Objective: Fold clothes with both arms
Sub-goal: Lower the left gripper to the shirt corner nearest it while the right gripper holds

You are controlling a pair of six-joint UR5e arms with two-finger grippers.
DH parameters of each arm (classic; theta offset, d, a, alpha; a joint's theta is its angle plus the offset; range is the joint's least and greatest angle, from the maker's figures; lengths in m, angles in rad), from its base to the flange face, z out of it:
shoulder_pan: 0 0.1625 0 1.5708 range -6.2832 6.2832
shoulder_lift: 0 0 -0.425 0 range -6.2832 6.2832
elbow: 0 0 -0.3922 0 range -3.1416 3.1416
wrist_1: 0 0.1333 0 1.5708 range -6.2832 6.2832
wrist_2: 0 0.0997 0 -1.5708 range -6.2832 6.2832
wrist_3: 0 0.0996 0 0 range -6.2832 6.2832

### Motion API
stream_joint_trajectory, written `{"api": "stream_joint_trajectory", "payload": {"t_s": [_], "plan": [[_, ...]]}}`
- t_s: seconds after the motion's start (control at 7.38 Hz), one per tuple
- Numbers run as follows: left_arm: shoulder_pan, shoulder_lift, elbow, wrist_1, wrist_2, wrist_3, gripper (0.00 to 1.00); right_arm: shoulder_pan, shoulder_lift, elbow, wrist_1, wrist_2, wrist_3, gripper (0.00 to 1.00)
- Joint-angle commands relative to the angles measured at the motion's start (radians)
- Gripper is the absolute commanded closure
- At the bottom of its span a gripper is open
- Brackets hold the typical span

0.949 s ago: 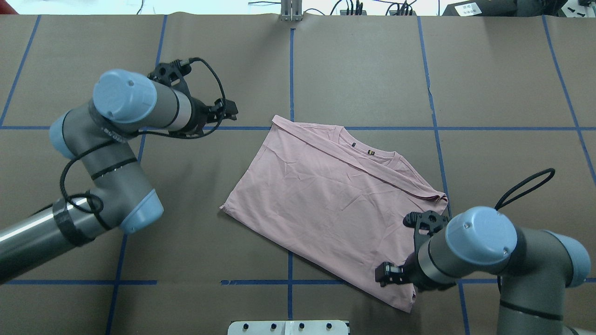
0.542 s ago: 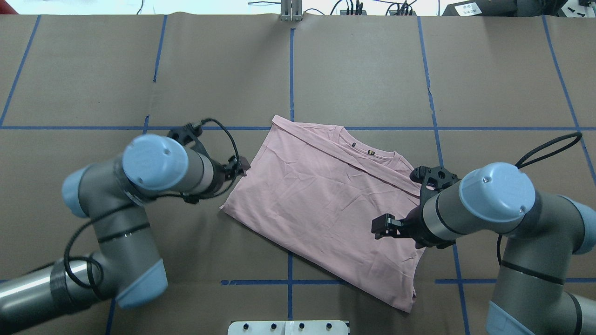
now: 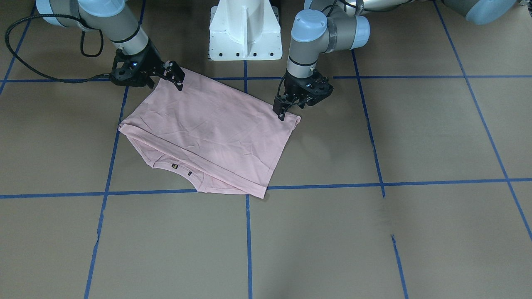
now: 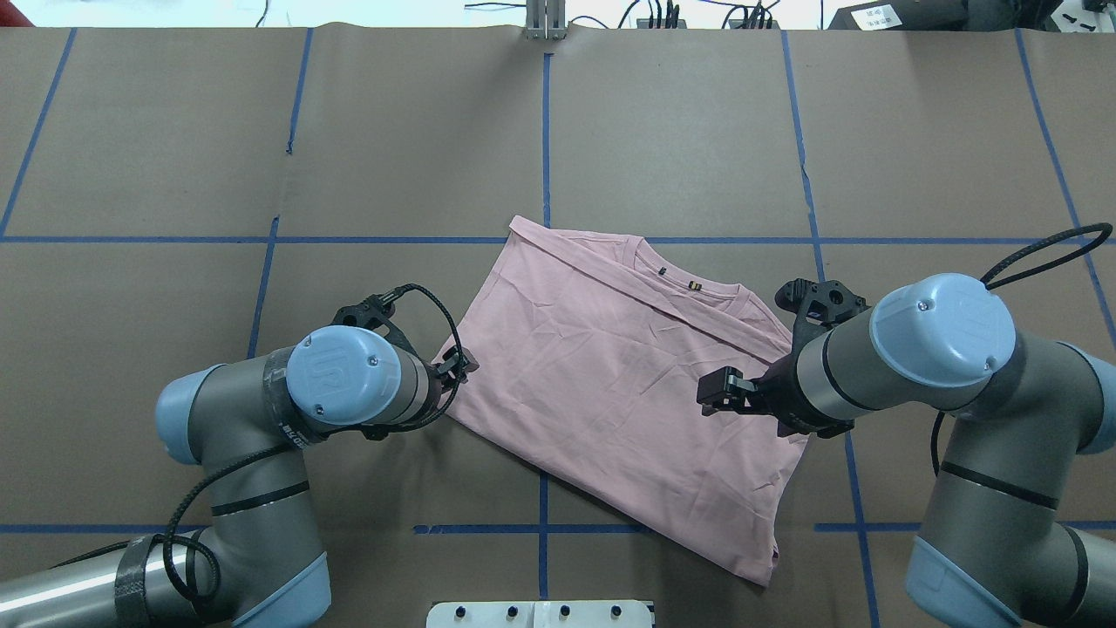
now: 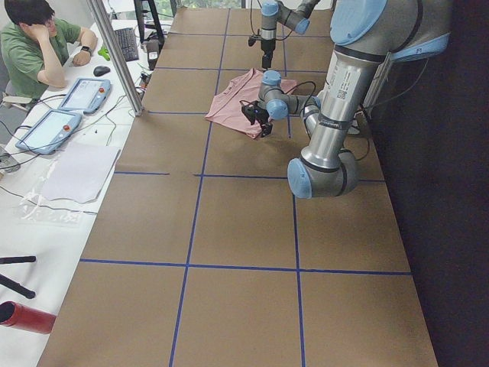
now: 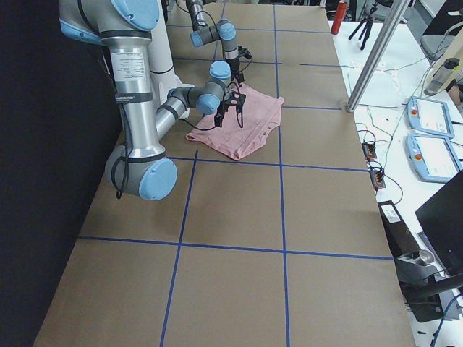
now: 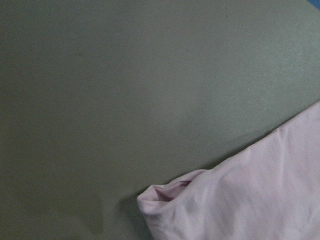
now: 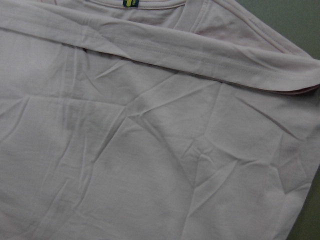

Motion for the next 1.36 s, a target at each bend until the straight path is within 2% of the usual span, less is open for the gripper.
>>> {"api": "stream_joint_trajectory", "payload": {"t_s": [0.0, 0.27, 0.41, 0.54, 0.68, 0.81, 1.22], "plan": [[-0.003, 0.002, 0.012, 0.001, 0.015, -0.002, 0.15, 0.005, 0.001, 0.003, -0.001, 0.000, 0.002, 0.00], [-0.003, 0.000, 0.033, 0.001, 0.015, 0.010, 0.19, 0.007, 0.001, 0.004, -0.001, -0.002, 0.002, 0.00], [-0.005, -0.003, 0.033, 0.001, 0.015, 0.009, 0.33, 0.007, 0.001, 0.001, -0.001, -0.004, 0.003, 0.00], [-0.005, -0.004, 0.027, 0.001, 0.013, 0.009, 0.63, 0.005, 0.001, -0.002, -0.001, -0.013, 0.002, 0.00], [-0.006, -0.004, 0.017, 0.003, 0.012, 0.011, 0.85, 0.007, 0.001, -0.002, -0.001, -0.014, 0.002, 0.00], [-0.006, -0.004, 0.014, 0.007, 0.010, 0.012, 1.00, 0.007, 0.001, -0.002, -0.001, -0.013, 0.002, 0.00], [-0.021, -0.006, 0.012, 0.004, 0.007, 0.015, 1.00, 0.007, 0.001, -0.002, -0.001, -0.013, 0.002, 0.00]]}}
